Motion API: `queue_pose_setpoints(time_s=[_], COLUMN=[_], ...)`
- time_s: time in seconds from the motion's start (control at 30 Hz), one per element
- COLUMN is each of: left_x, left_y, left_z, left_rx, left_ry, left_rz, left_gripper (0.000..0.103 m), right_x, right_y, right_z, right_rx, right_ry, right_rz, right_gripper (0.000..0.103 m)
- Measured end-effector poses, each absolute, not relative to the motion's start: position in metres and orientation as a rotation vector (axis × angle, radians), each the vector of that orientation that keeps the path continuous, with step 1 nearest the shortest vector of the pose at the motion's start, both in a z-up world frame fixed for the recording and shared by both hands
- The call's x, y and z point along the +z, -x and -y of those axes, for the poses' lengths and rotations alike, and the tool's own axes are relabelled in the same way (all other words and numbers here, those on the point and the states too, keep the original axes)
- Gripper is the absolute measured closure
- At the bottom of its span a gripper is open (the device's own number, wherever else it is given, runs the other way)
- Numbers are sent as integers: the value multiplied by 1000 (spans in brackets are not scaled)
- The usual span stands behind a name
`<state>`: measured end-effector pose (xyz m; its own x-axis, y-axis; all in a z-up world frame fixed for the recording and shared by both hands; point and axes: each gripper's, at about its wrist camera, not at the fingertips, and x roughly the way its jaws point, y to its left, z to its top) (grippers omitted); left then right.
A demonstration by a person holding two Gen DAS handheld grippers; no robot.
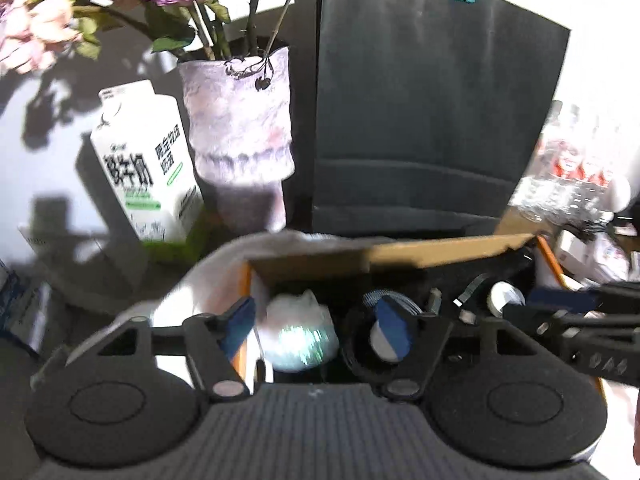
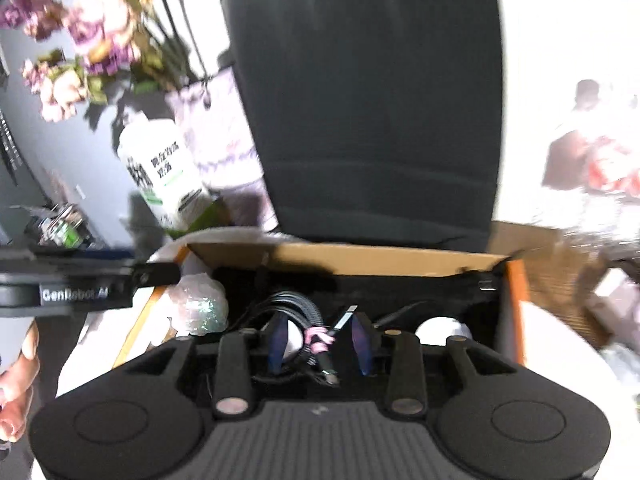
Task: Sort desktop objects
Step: 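Carry the white plug into the red box while the left tool carries a black cable, then open both tools and withdraw them from the box to the towel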
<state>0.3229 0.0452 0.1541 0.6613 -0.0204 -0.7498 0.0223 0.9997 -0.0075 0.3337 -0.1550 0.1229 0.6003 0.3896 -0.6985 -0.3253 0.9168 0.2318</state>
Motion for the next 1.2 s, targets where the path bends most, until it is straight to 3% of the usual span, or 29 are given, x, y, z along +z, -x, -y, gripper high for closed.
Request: queue_pose_setpoints(time_s=[0.17, 0.3, 0.6, 0.73, 0.87, 1.07, 1.2], left_x=[166, 161, 125, 110, 96, 84, 72], left_y=[-280, -244, -72, 20, 99, 125, 108], left_z=[-43, -45, -53, -62, -69, -53, -42], left_rx=[-35, -21, -112, -160, -130, -187, -171], left_ry=[-33, -12, 90, 162, 230, 159, 166], left_rz=[-850, -880, -731, -628, -544, -554, -566], left_gripper=[23, 23, 10, 3, 0, 0, 0], right_x=[155, 155, 125, 111, 96, 66, 58], right_y=[-288, -252, -121, -37, 41, 119, 117], right_z=[180, 189, 196, 196, 199, 215, 207], right_rx=[355, 346, 395, 416, 400, 322, 244], right_ry=[-20, 49, 121, 176, 182, -4, 115], right_rz=[-761, -735, -681, -587, -496, -371, -382], right_gripper=[43, 34, 27, 17, 16, 14, 14])
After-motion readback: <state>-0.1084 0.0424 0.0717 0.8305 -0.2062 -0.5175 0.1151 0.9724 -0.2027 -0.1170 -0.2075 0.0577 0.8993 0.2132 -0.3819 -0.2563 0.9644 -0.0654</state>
